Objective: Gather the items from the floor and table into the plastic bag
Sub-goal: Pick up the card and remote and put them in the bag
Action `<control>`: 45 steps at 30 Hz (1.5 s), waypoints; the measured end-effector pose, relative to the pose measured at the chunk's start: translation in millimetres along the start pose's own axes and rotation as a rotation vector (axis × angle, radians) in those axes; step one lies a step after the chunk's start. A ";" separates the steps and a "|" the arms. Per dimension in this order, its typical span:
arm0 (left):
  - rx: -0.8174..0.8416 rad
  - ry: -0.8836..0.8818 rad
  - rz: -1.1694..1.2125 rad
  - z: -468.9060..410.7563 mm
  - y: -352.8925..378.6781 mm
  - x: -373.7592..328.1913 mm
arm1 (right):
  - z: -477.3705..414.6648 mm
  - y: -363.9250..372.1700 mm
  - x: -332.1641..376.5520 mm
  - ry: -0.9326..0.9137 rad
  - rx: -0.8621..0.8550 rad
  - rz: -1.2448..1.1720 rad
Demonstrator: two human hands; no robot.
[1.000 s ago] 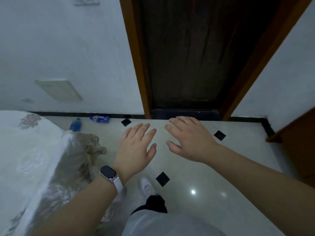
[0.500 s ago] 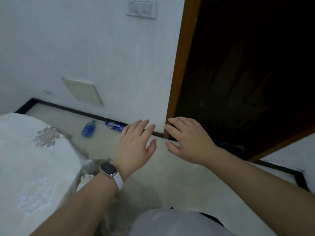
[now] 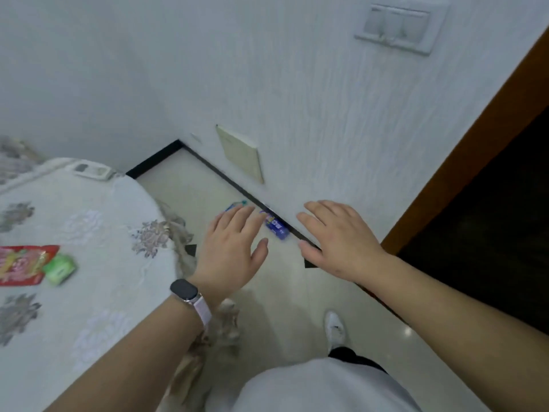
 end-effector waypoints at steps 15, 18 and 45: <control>0.038 -0.555 -0.171 -57.8 0.6 79.0 | -182.9 55.2 -26.9 -0.453 0.127 -0.225; 0.021 -0.652 -0.182 -47.6 5.9 117.9 | -218.3 75.2 -2.0 -0.537 0.152 -0.270; -0.182 -1.276 -0.177 18.1 4.0 445.7 | -526.6 204.6 253.6 -1.009 0.312 -0.185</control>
Point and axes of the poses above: each hand's wrist, its own z-axis away from the middle knuckle, its own y-axis out of the palm, x = y × z, the point moved 7 cm from there along -z, towards the middle knuckle, and after that the axes turned 5 degrees about -y, right-handed, at the moved point
